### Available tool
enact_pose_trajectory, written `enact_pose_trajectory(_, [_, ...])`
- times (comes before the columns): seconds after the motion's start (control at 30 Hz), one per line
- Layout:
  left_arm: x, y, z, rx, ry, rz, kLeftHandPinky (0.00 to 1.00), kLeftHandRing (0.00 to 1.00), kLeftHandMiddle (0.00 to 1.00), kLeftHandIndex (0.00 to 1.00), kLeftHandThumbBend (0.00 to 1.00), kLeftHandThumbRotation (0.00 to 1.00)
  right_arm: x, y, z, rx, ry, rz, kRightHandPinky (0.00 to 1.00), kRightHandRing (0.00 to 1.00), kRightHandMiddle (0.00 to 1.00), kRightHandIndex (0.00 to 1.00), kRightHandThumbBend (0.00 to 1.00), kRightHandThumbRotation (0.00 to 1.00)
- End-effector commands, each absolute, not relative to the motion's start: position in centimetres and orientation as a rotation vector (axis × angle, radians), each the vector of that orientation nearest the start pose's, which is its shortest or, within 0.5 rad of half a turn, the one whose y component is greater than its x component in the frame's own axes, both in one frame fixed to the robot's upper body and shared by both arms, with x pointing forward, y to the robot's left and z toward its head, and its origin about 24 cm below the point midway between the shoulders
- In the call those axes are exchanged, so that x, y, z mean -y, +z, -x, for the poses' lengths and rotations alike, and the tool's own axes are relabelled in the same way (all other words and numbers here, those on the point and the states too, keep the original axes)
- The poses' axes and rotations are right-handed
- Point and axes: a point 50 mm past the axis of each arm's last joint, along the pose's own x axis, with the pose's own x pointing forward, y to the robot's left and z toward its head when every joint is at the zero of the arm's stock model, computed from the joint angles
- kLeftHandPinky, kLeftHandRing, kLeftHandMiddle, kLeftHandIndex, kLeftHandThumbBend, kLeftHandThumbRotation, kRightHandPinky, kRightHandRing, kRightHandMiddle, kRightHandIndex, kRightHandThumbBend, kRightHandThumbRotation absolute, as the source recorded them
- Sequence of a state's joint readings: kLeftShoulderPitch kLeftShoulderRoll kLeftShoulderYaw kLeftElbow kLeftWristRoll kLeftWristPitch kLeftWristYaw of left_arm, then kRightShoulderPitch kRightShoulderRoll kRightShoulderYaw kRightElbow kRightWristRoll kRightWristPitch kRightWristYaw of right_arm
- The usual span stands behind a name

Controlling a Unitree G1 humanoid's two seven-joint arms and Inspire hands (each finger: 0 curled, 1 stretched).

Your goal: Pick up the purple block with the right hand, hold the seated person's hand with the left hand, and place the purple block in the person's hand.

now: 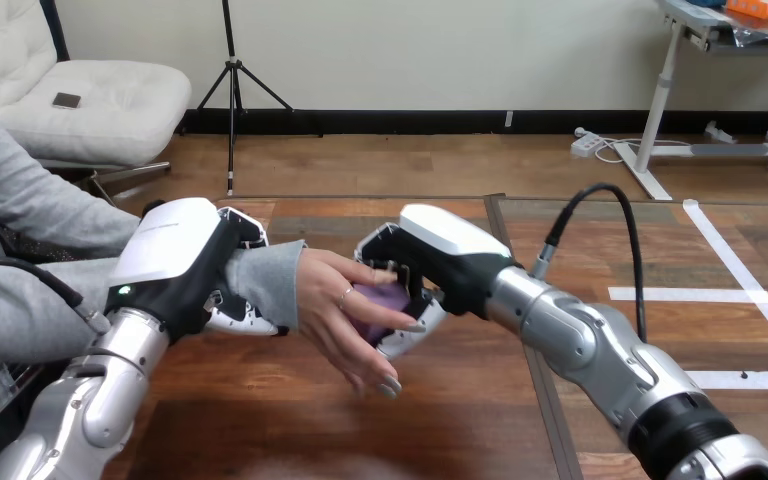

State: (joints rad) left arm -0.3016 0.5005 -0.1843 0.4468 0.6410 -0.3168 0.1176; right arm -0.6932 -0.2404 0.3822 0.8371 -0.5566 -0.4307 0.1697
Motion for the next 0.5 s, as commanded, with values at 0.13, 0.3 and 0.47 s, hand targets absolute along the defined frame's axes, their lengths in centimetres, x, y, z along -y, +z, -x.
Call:
enact_pose_trajectory(0.13, [-16.65, 9.52, -32.47, 0.423, -0.188, -1.041, 0.18, 0.23, 0.27, 0.29, 0.77, 0.0, 6.81, 11.09, -36.4, 0.386, 0.652, 0.987, 0.33, 0.37, 0.42, 0.42, 0.76, 0.0])
enact_pose_trajectory(0.3, [-16.64, 9.37, -32.5, 0.418, -0.191, -1.035, 0.17, 0.22, 0.27, 0.29, 0.76, 0.0, 6.64, 11.42, -36.4, 0.4, 0.65, 0.974, 0.33, 0.36, 0.42, 0.42, 0.76, 0.0])
enact_pose_trajectory(0.47, [-16.66, 9.29, -32.5, 0.422, -0.191, -1.037, 0.17, 0.22, 0.26, 0.28, 0.76, 0.0, 6.57, 11.74, -36.44, 0.407, 0.651, 0.968, 0.31, 0.35, 0.4, 0.42, 0.75, 0.0])
